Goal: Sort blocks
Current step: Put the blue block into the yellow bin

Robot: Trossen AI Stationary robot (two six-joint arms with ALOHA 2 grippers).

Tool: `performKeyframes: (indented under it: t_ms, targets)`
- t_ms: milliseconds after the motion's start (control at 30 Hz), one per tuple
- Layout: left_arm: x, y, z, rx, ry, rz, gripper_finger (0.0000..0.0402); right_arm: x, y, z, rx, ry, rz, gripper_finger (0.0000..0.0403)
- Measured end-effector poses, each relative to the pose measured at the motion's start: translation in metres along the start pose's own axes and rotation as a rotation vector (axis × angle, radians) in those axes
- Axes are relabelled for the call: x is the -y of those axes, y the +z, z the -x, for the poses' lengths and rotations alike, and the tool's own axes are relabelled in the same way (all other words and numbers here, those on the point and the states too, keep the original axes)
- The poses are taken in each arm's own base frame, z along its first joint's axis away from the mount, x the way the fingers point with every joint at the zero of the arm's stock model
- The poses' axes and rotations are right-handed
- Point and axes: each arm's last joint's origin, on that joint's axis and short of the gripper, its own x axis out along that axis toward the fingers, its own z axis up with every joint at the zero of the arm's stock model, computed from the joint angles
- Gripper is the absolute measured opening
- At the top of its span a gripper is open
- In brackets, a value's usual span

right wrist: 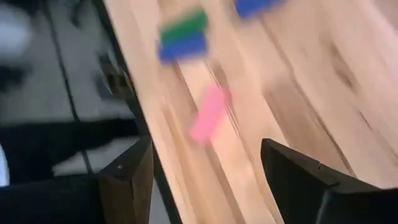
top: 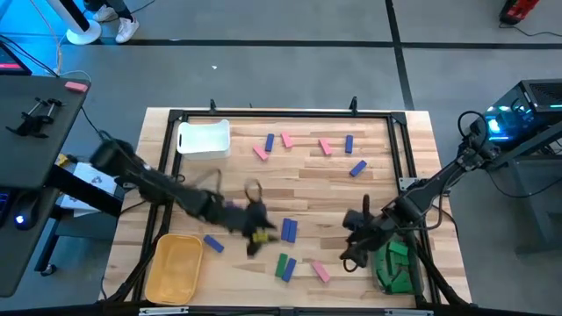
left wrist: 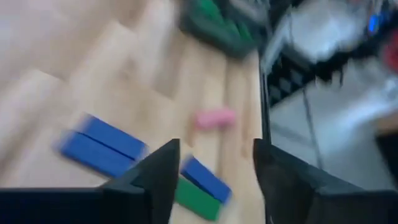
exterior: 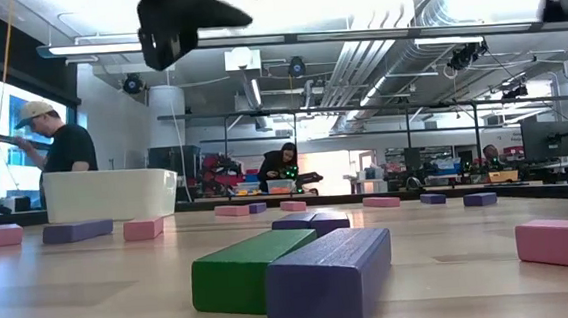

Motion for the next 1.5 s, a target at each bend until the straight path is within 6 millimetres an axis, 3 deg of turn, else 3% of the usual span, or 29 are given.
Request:
performKeyframes:
  t_ms: [100,167,233,500,600,700,767,867,967,1267,1367,1500]
  targets:
    - [0.024,-0.013,-0.025,-0.089,0.013,-0.118,0.0114,-0.006,0.009,0.0,0.112,0.048,-0.001,0.0226]
    - [0.031,-0.017,-0.041,-0.137,0.028,-0.185,0.0048,-0.007,0.015,0.001,0.185,0.057,-0.018,0.0226]
    - [0.032,-0.018,-0.055,-0.182,-0.001,-0.218,0.0014,-0.008,0.021,0.001,0.261,0.053,-0.036,0.0226]
    - [0.007,0.001,-0.069,-0.218,-0.017,-0.376,0.0001,-0.014,0.039,0.008,0.629,0.035,-0.105,0.0208]
    - [0.001,0.004,-0.069,-0.233,-0.012,-0.429,0.0001,-0.013,0.042,0.009,0.679,0.014,-0.127,0.0152]
    - [-0.009,0.004,-0.068,-0.28,0.042,-0.458,0.0,-0.012,0.044,0.01,0.71,-0.006,-0.132,0.0053]
    - [-0.017,0.007,-0.069,-0.299,0.073,-0.454,0.0,-0.012,0.044,0.01,0.74,-0.024,-0.13,0.0016]
    - [-0.021,0.012,-0.07,-0.28,0.073,-0.432,0.0,-0.013,0.046,0.012,0.792,-0.022,-0.149,0.0015]
    - [-0.01,0.007,-0.07,-0.251,0.034,-0.449,0.0,-0.015,0.047,0.013,0.807,-0.019,-0.13,0.0003]
    - [0.016,-0.033,-0.088,-0.232,0.004,-0.451,0.0,-0.013,0.049,0.014,0.878,-0.063,-0.144,0.0001]
    - [0.016,-0.047,-0.097,-0.258,0.007,-0.436,0.0,-0.012,0.051,0.015,0.89,-0.074,-0.151,0.0]
    - [0.011,-0.051,-0.102,-0.268,0.027,-0.377,0.0,-0.011,0.054,0.014,0.88,-0.069,-0.148,0.0]
